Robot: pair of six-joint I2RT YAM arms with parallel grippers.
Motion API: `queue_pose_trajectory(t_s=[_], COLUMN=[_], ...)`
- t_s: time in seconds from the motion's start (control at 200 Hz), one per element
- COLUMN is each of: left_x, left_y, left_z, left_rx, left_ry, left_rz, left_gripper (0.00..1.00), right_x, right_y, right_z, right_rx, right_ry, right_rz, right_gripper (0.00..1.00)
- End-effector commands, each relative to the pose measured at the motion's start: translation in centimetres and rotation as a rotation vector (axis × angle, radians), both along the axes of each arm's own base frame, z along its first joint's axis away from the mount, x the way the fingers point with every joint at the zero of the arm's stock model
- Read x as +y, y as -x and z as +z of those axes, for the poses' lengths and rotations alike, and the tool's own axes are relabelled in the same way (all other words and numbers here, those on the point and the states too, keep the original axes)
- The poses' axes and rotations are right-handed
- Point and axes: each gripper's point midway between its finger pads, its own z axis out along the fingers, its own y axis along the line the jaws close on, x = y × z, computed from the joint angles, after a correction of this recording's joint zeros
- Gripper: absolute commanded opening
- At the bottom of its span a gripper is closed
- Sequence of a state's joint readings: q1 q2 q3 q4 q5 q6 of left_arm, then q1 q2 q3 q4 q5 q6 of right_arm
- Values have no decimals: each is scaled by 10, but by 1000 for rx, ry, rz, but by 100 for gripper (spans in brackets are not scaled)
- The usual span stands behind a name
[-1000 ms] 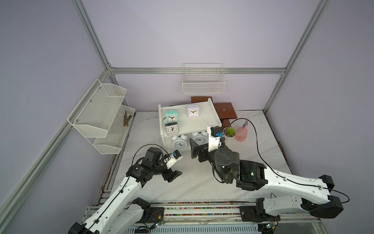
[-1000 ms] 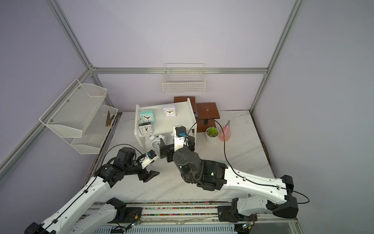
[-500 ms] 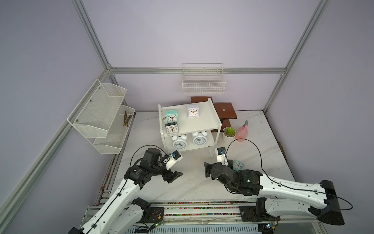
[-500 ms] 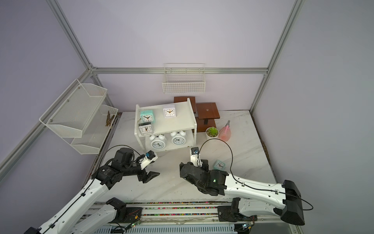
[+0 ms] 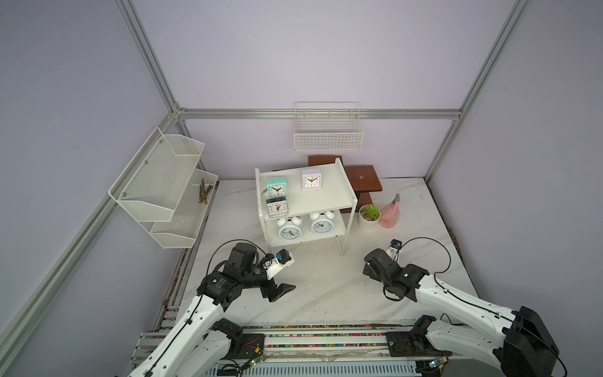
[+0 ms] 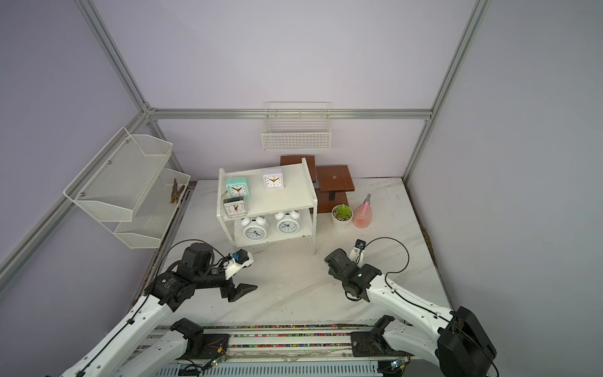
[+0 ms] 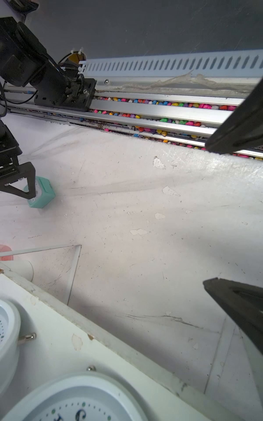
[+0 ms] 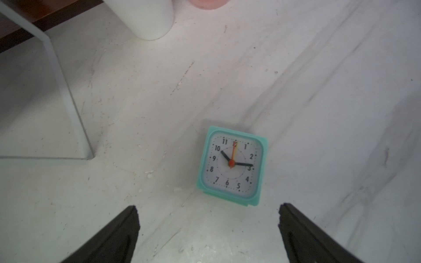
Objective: Place the alarm clocks on the shelf by style
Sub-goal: Pick up the alarm from the center of the board.
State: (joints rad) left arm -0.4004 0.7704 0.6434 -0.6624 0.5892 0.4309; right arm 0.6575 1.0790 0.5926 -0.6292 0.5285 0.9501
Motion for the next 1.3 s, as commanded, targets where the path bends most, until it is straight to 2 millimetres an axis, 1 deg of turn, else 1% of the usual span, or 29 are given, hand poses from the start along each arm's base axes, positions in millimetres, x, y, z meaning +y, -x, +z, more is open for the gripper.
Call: queue_pose_trajectory(t_s=[0.0, 0.105, 0.245, 0.4, 0.515, 0.765, 0.82, 0.845, 0.855, 0.865, 0.935, 1.05, 1.155, 1.295], left_x=[-5, -5, -4, -4, -5, -5, -4, -4, -4, -4, -4, -3, -1, 4], left_y=[4, 4, 4, 4, 5, 5, 4, 4, 4, 4, 4, 1, -3, -13], left_z=[8, 8, 8, 8, 7, 8, 8, 8, 8, 8, 8, 10, 12, 16], left_rx=[-24, -24, -24, -25, -23, -27, -28, -27, -28, -27, -28, -33, -42, -42], left_ry=[28, 28, 28, 27, 28, 28, 27, 27, 26, 26, 24, 19, 10, -9], left_rz=[-40, -40, -37, -38, -40, -40, -39, -38, -37, -38, -32, -19, 4, 66], left_gripper=[89, 89, 89, 89, 90, 90, 90, 90, 90, 90, 90, 90, 90, 91], right_x=[-3, -3, -5, -12, -16, -19, -19, -19, -19, -19, -18, -15, -8, 8], right_y=[-7, -16, -25, -28, -29, -28, -28, -28, -28, -28, -28, -25, -20, -11], right_z=[-9, -21, -30, -41, -45, -51, -50, -49, -49, -49, -46, -38, -27, -1], right_rx=[5, 26, 37, 56, 64, 72, 71, 70, 71, 70, 69, 80, 52, -20], right_ry=[-51, -68, -56, -19, 9, 34, 34, 35, 35, 35, 33, 24, 2, -35], right_rz=[-37, -52, -68, -78, -84, -78, -76, -71, -70, -69, -57, -33, 23, 141], right_gripper=[100, 100, 100, 99, 90, 72, 68, 68, 63, 61, 56, 52, 50, 49])
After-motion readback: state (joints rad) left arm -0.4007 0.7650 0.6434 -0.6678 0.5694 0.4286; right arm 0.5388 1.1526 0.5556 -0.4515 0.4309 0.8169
